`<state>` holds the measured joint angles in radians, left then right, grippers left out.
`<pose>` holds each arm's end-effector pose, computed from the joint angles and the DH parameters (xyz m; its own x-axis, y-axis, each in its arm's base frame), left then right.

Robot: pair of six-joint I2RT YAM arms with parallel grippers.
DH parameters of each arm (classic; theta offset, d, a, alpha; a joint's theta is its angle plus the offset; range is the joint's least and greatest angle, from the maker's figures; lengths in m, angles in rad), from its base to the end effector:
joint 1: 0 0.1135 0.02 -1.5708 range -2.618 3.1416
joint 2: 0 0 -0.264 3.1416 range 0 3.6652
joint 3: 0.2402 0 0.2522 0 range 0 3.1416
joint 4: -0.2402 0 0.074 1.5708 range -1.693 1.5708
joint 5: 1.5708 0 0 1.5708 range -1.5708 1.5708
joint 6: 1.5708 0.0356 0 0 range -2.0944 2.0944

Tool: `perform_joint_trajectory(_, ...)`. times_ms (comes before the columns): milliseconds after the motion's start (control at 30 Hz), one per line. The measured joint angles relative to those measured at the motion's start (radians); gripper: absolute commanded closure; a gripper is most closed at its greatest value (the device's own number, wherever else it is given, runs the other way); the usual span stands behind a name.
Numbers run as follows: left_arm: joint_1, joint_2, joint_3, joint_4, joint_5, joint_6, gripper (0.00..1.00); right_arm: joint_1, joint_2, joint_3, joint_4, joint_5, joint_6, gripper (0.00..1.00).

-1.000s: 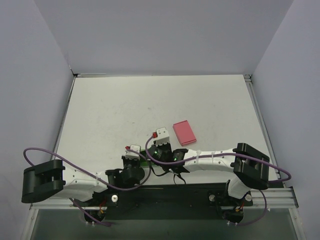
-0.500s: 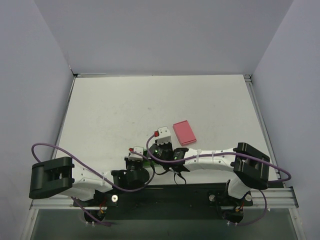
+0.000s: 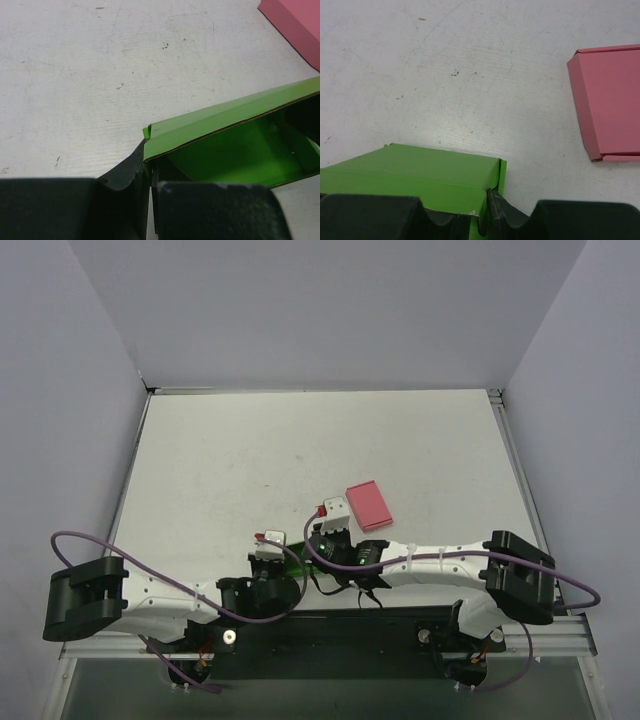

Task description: Fold the paper box

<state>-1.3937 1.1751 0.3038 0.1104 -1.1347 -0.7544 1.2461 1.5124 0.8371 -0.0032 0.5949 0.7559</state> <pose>0.0646 -0.1777 0.1469 -0.2941 0.0011 -0.9558 0.1355 0.9899 -0.0405 0.1190 0.2911 0.2058 -0.5886 0.0321 -0.8078 -0.3325 0.9012 0.2781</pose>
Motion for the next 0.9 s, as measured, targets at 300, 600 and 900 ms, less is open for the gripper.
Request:
perform_joint_trajectory(300,-0.001,-0.056,0.031,-0.120,0.071,-0.055,0.94,0.050,-0.118,-0.072,0.020,-0.035,0.035,0.54)
perform_joint_trajectory(600,-0.002,-0.048,0.041,-0.121,0.103,-0.045,0.71,0.111,-0.203,-0.139,-0.020,-0.035,0.060,0.39)
perform_joint_trajectory(900,-0.008,-0.117,0.041,-0.103,0.201,0.064,0.35,0.136,-0.333,-0.145,-0.101,-0.084,0.054,0.22)
